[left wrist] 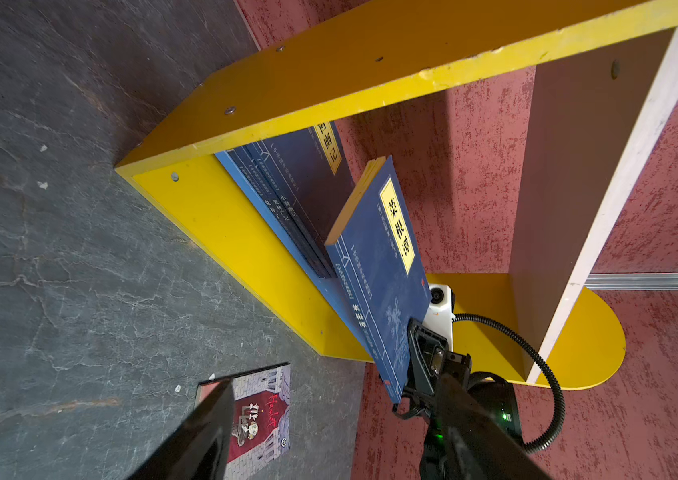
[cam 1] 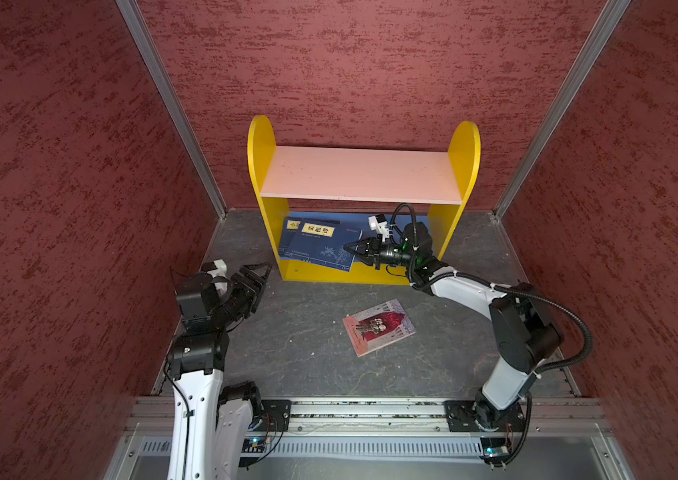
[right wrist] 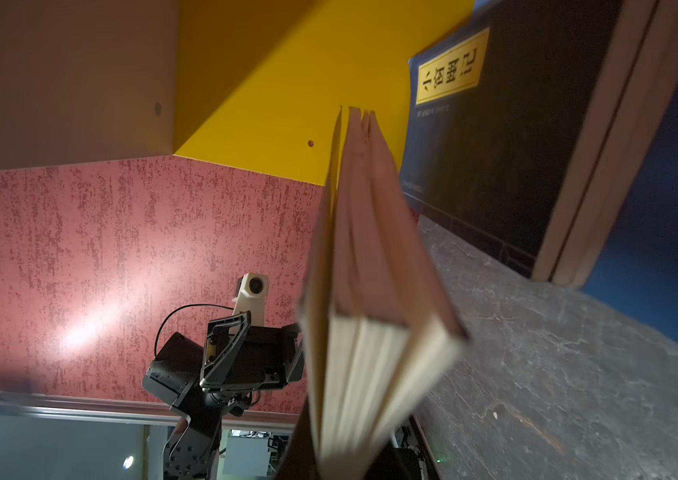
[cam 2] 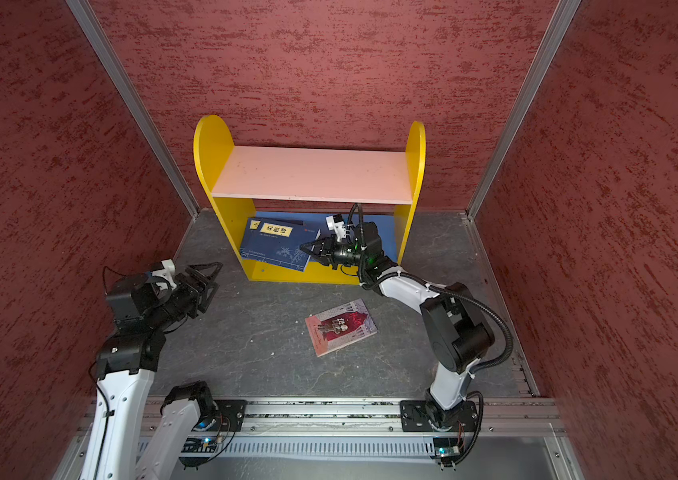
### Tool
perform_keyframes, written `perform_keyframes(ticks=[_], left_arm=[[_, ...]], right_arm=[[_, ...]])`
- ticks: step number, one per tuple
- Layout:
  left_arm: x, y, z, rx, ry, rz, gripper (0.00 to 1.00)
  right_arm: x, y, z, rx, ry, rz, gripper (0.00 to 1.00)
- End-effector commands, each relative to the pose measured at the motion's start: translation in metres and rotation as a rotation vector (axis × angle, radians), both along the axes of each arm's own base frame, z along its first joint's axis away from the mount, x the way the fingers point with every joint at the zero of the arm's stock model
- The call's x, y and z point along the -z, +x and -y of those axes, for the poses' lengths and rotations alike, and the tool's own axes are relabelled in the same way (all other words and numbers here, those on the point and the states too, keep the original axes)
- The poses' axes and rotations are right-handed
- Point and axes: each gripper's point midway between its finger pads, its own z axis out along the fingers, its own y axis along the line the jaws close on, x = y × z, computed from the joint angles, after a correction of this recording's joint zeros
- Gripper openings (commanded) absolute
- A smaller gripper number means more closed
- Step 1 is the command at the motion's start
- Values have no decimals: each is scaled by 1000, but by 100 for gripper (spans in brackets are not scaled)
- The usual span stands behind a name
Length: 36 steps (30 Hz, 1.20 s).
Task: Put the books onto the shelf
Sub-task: 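Carry the blue book with the right gripper onto the blue shelf stack, then lower the blue book onto the stacked books and press it flat with the right gripper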
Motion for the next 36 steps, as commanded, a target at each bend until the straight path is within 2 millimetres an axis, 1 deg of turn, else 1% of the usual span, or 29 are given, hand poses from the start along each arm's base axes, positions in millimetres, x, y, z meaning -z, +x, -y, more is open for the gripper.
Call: perform_keyframes(ticks=[1, 7, 12, 17, 22, 30, 36], left_arm=[[-13, 0, 6, 48, 7, 59, 77], [-13, 1, 9, 74, 6, 66, 77], [-9, 2, 9, 77, 0, 62, 78], [-8, 3, 9, 76, 0, 64, 78], [-8, 4, 9, 74, 1, 66, 78], [-7, 5, 8, 73, 3, 63, 79], [-7, 6, 7, 70, 3, 63, 79]], right_arm=[[-10, 2, -1, -58, -8, 84, 0], [2, 19, 3, -68, 1, 69, 0], [8, 33, 7, -75, 31, 69, 0], [12, 43, 6, -110, 57, 66, 0], [17, 54, 11, -114, 51, 58, 0], [31, 67, 6, -156, 25, 29, 0], [38, 81, 3, -141, -7, 17, 0]])
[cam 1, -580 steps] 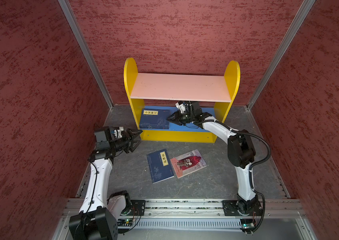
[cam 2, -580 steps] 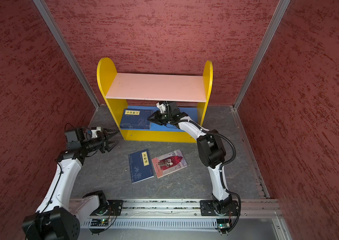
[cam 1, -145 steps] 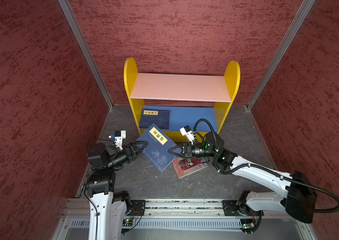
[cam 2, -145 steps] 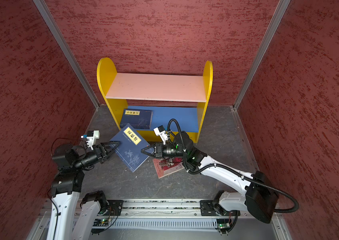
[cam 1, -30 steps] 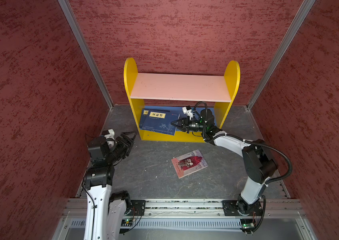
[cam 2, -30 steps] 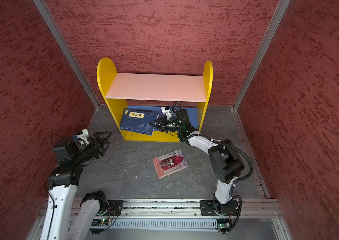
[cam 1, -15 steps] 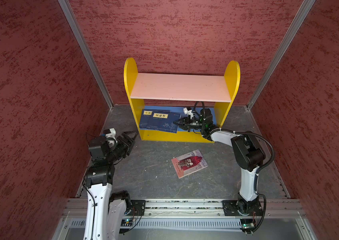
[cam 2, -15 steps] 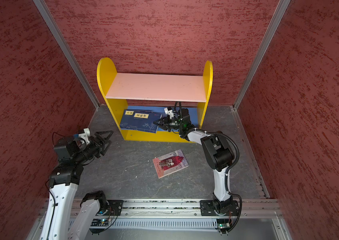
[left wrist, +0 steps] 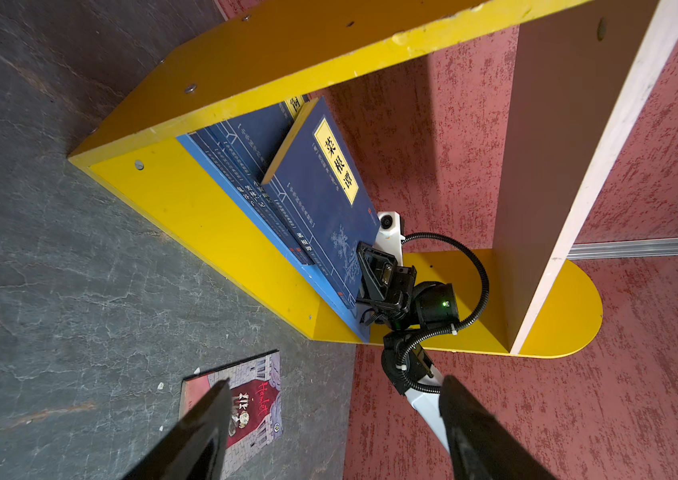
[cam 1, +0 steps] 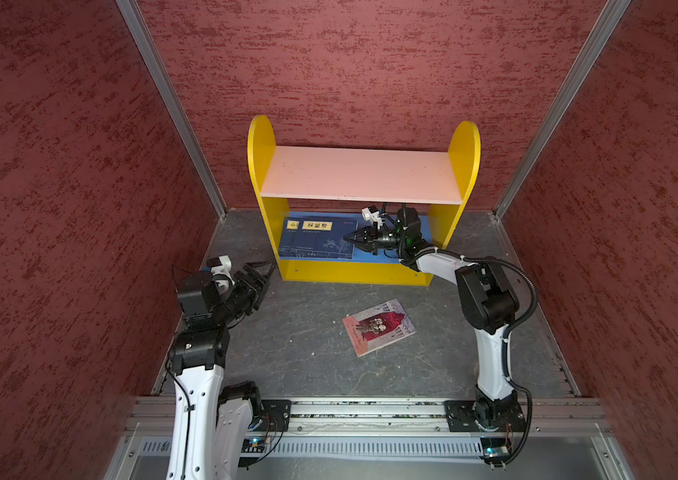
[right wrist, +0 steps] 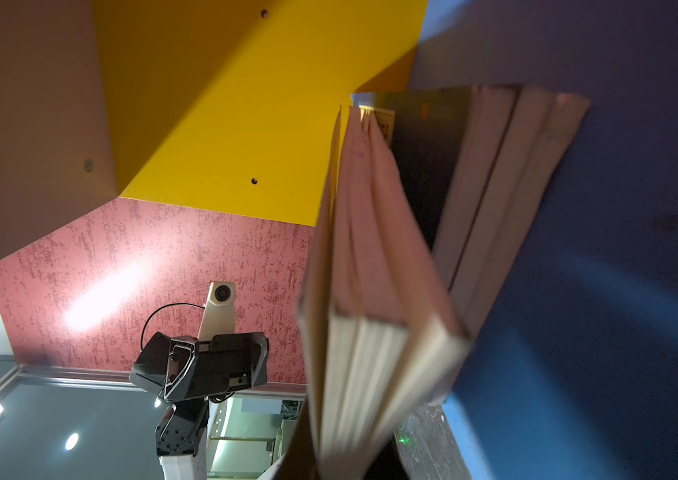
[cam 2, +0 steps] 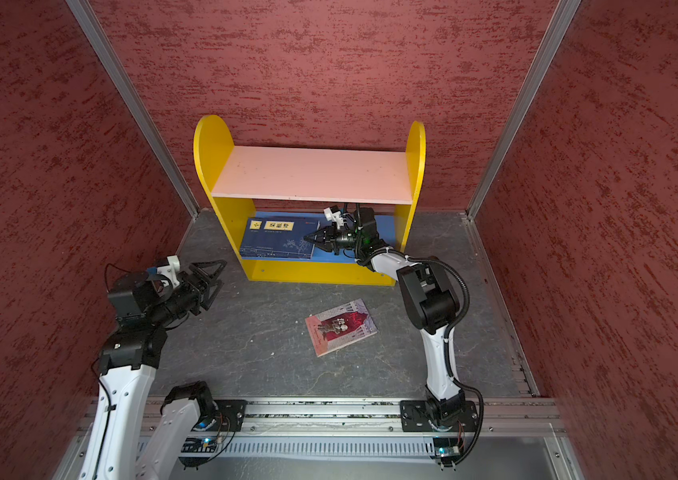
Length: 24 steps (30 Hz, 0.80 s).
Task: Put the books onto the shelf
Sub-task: 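Lower the blue book onto the stacked books and press it flat with the right gripper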
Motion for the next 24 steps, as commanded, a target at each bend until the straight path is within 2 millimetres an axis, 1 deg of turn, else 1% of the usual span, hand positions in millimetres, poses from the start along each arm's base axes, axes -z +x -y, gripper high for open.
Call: perform_keyframes(ticks=[1, 6, 14, 20, 24], left_arm=[[-2, 2, -2, 4, 17, 29, 79], [-1, 3, -2, 4, 16, 28, 79], [0, 5, -2, 3, 10, 24, 79], [1, 5, 0, 9, 11, 23, 79], [2, 4, 0, 9, 9, 21, 79]], right_arm=[[-11, 6, 0, -12, 2, 51, 0], [-6, 14, -2, 3, -25, 41, 0], [9, 24, -3, 37, -72, 7, 0], [17, 25, -5, 26, -114, -2, 0], [22, 29, -4, 35, -152, -6, 14]])
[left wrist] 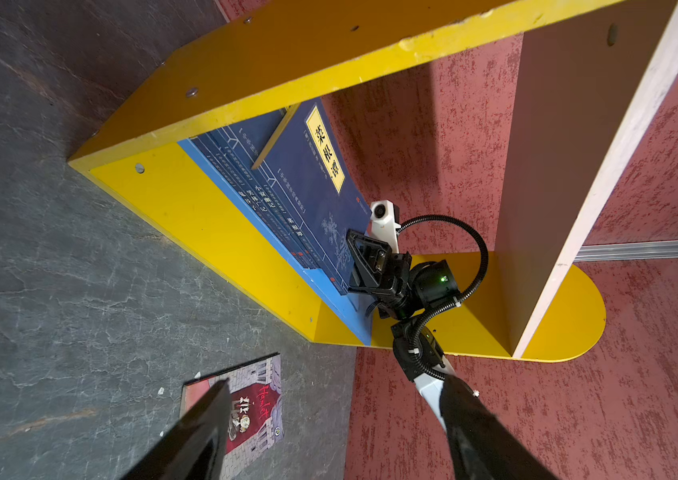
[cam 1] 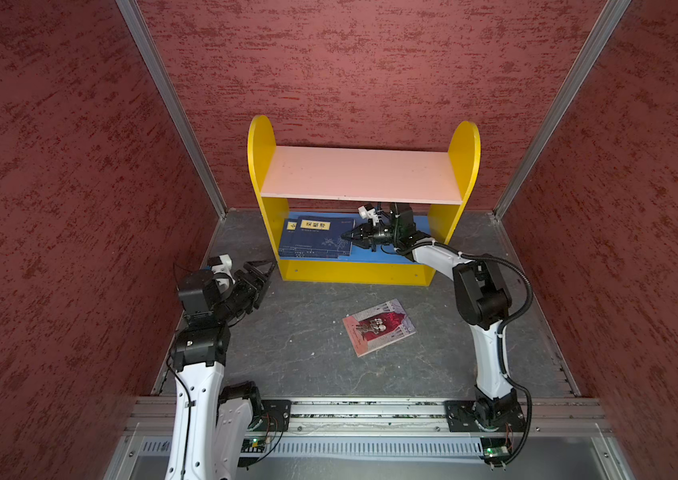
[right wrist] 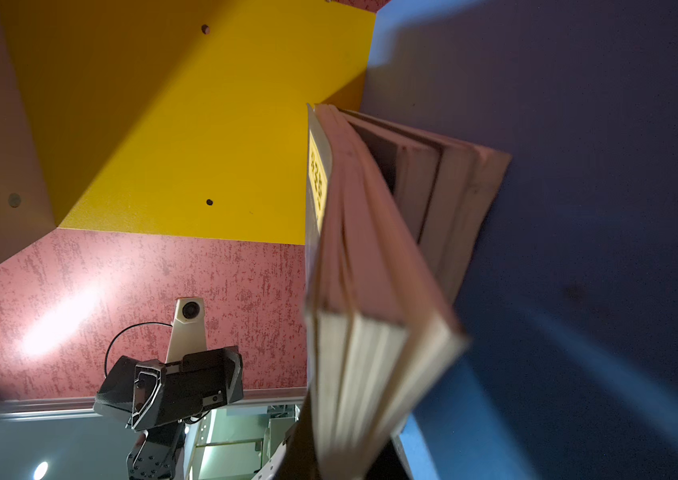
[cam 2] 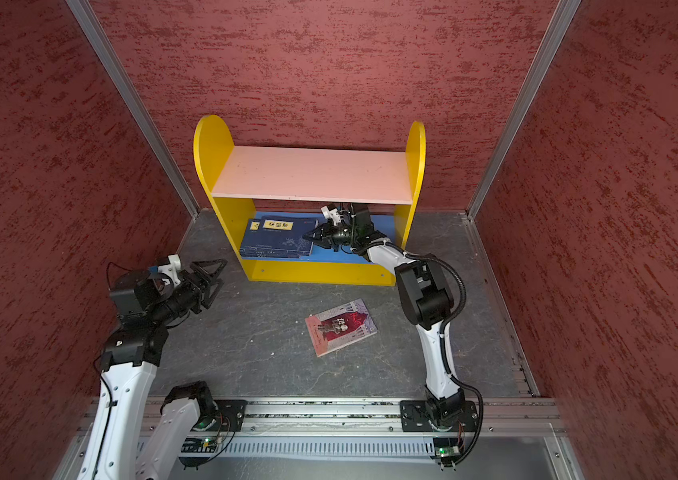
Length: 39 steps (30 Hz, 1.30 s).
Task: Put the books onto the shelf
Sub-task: 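Lower the blue book onto the stacked books and press it flat with the right gripper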
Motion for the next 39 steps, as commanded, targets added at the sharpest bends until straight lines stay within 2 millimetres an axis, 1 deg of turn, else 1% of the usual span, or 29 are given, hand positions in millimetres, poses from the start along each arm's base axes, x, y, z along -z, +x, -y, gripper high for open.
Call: perform_keyframes(ticks=[1, 2, 7, 13, 18, 20, 28, 30, 36, 39], left_arm=[[0, 0, 1, 9, 7, 19, 79], [0, 0, 1, 9, 7, 19, 79], [-1, -1, 2, 15, 6, 20, 79], [-3, -2, 3, 19, 6, 23, 80], [-2, -3, 4, 19, 5, 21, 79], [-3, -4, 4, 20, 3, 21, 80], [-3, -4, 4, 21, -1, 19, 80], [-3, -4, 5, 22, -3, 17, 80], [-4, -4, 5, 26, -5, 17, 80], [-4, -4, 5, 27, -8, 14, 80]], right_arm=[[9, 10, 2, 32, -53, 14, 17], [10, 11, 2, 40, -60, 13, 22], [12, 17, 6, 90, -103, 13, 34], [6, 17, 13, 129, -156, 44, 40], [-5, 16, 19, 157, -178, 77, 42], [-9, 13, 20, 157, -176, 83, 45], [-20, 4, 24, 165, -171, 101, 44], [-19, 2, 25, 163, -174, 97, 44], [-7, -1, 29, 169, -209, 80, 38], [-5, -2, 28, 166, -213, 80, 35]])
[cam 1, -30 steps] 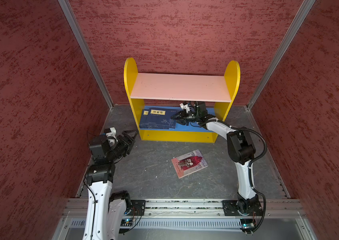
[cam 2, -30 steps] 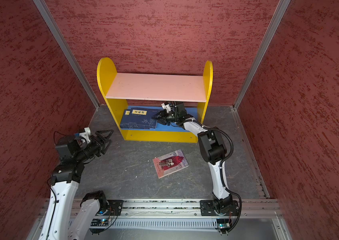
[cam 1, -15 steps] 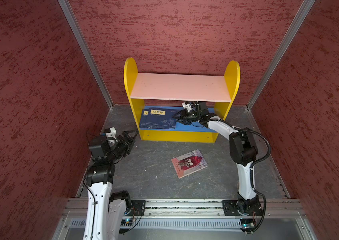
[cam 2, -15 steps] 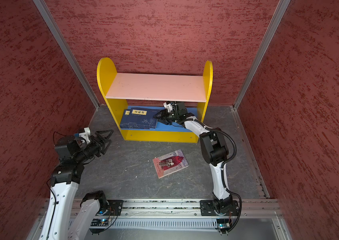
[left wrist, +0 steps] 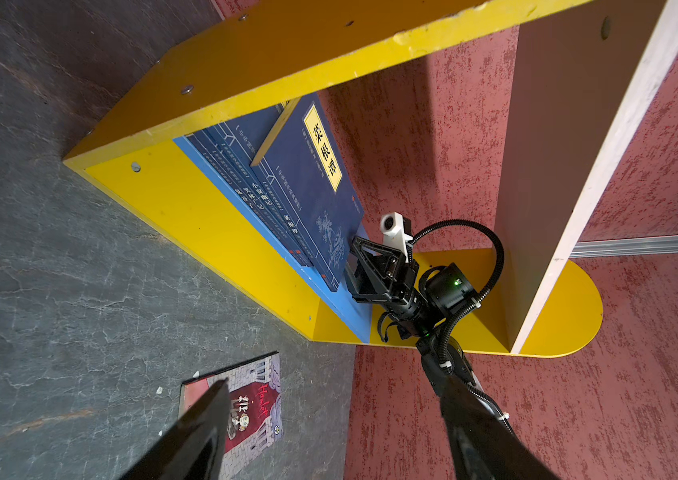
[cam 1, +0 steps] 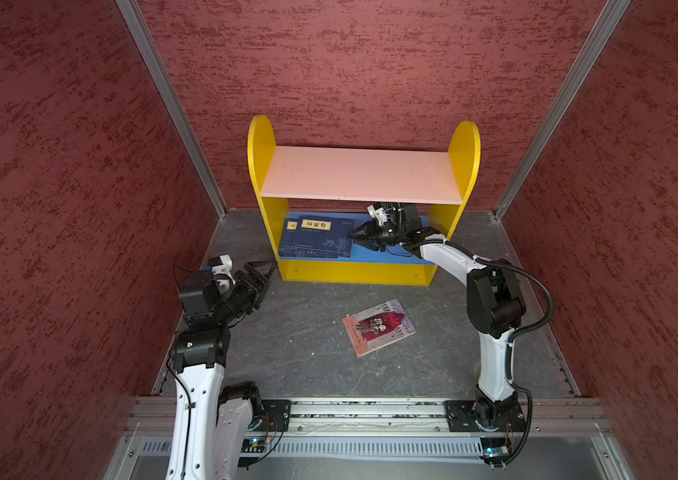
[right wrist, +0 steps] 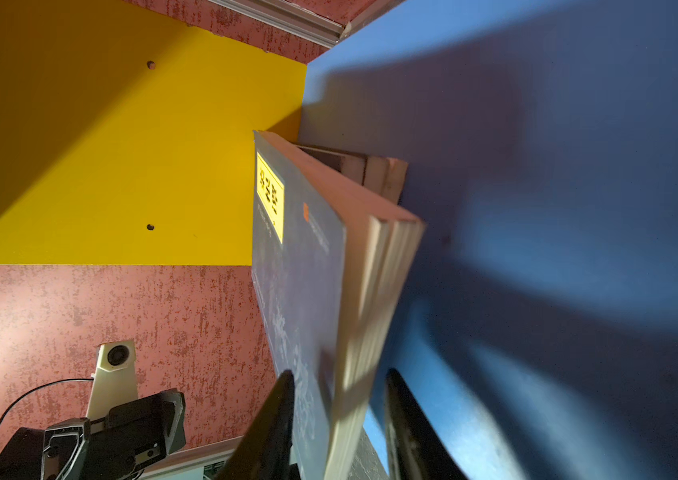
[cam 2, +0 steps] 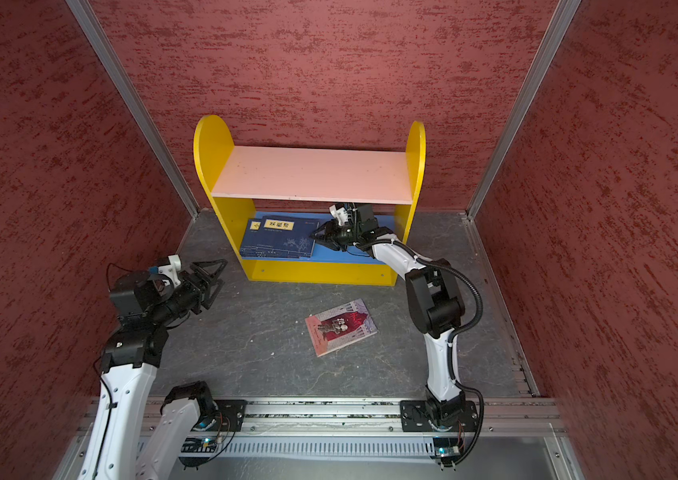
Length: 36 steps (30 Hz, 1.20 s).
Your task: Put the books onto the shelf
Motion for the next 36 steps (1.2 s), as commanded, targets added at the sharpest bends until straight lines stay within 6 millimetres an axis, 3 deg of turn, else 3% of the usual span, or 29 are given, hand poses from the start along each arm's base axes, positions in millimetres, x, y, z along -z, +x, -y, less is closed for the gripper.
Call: perform_keyframes(ticks=[1, 15, 36], left_arm=[[-2, -2, 4, 22, -7, 5, 80], [0, -2, 4, 22, -11, -1, 80], [0, -2, 5, 25, -8, 6, 80]], right_arm=[[-11, -1, 4, 12, -14, 42, 33], [-20, -6, -1, 8, -1, 58, 8], [-19, 2, -18, 7, 12, 47, 3]])
